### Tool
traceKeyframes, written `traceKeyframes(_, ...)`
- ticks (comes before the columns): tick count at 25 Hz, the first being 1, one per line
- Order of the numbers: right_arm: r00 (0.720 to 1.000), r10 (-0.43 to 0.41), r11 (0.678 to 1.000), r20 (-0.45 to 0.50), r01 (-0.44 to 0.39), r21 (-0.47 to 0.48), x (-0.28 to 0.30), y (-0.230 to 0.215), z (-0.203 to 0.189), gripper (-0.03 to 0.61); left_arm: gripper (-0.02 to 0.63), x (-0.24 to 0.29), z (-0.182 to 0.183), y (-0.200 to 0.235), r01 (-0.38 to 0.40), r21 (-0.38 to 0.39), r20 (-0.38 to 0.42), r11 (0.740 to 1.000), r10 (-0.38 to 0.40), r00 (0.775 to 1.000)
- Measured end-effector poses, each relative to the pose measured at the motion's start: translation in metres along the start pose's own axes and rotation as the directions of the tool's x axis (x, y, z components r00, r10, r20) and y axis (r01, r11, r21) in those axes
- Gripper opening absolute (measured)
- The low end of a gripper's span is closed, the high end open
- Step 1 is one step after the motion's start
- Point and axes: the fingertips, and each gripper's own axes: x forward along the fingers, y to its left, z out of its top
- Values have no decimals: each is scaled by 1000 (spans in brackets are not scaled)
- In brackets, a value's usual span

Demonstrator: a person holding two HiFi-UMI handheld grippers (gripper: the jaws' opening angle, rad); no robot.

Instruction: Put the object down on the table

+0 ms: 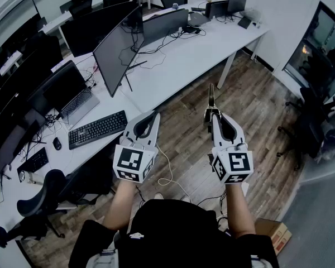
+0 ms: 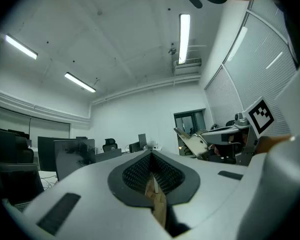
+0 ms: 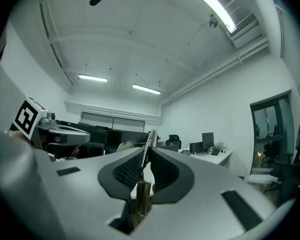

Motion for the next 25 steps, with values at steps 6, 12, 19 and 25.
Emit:
traceKeyframes(6,1000,12,999,7,-12,38,-9,-13,0,48,14,4,3,-13,-8,4,-6,1000,8,1000)
traceKeyframes(12,999,33,998,13,-33,49,-29,-30,-8,48,14,2,-3,-43,-18,13,-15,1000,18,1000)
traceKeyframes(19,999,50,997,5,-50,51,-43,-46,-17,48,14,6,-11,-68,-27,4,-30,1000,27,999)
traceKeyframes(25,998,58,997,12,-58,42,-40,-57,-16,48,14,18,-9,-72,-31,4,-22,1000,31,999)
